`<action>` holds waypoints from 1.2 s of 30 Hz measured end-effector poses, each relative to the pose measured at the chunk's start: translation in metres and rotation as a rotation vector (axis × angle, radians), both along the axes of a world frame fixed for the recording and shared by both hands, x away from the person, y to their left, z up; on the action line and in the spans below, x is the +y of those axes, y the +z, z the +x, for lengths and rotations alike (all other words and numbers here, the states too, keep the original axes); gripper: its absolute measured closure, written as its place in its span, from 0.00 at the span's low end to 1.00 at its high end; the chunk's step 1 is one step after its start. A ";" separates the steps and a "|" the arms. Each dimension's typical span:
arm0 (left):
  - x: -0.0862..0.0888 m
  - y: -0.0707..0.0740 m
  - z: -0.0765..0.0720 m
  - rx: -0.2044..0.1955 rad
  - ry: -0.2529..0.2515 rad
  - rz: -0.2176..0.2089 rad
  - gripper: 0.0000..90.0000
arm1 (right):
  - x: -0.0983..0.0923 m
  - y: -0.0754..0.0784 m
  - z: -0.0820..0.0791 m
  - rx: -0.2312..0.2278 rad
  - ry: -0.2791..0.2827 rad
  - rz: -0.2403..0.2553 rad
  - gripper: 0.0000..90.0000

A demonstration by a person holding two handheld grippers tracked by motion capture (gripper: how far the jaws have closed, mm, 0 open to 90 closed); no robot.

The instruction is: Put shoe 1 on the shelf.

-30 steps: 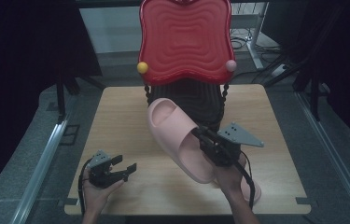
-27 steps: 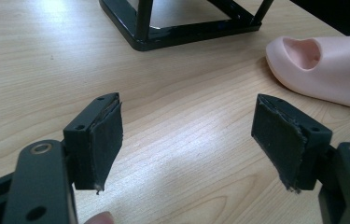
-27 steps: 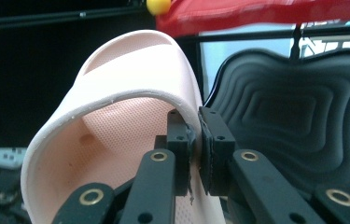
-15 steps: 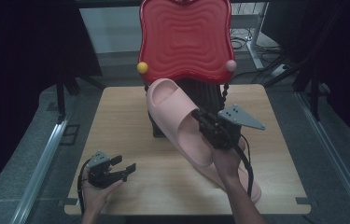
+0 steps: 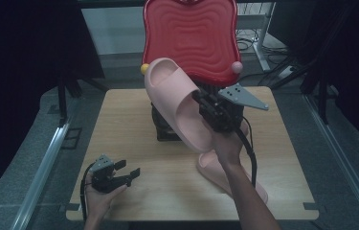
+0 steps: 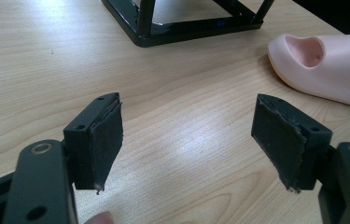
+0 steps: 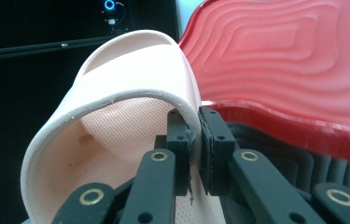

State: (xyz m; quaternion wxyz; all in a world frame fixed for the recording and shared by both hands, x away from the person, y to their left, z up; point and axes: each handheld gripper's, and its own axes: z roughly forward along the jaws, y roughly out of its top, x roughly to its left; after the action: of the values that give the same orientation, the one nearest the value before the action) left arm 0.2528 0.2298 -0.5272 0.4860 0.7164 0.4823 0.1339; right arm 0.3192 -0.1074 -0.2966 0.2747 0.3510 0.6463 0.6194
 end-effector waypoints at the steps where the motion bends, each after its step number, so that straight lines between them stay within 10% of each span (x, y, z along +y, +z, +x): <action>1: 0.000 0.000 0.000 0.001 0.001 -0.001 0.28 | 0.003 0.005 0.004 -0.005 -0.010 -0.004 0.93; 36: 0.002 0.000 0.003 0.005 -0.017 -0.031 0.28 | 0.058 0.075 0.120 0.004 -0.216 -0.010 0.92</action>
State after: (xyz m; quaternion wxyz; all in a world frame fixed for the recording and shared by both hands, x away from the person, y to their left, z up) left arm 0.2560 0.2315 -0.5270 0.4972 0.7132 0.4793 0.1203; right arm 0.4397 -0.0496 -0.2212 0.3406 0.4184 0.6083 0.5822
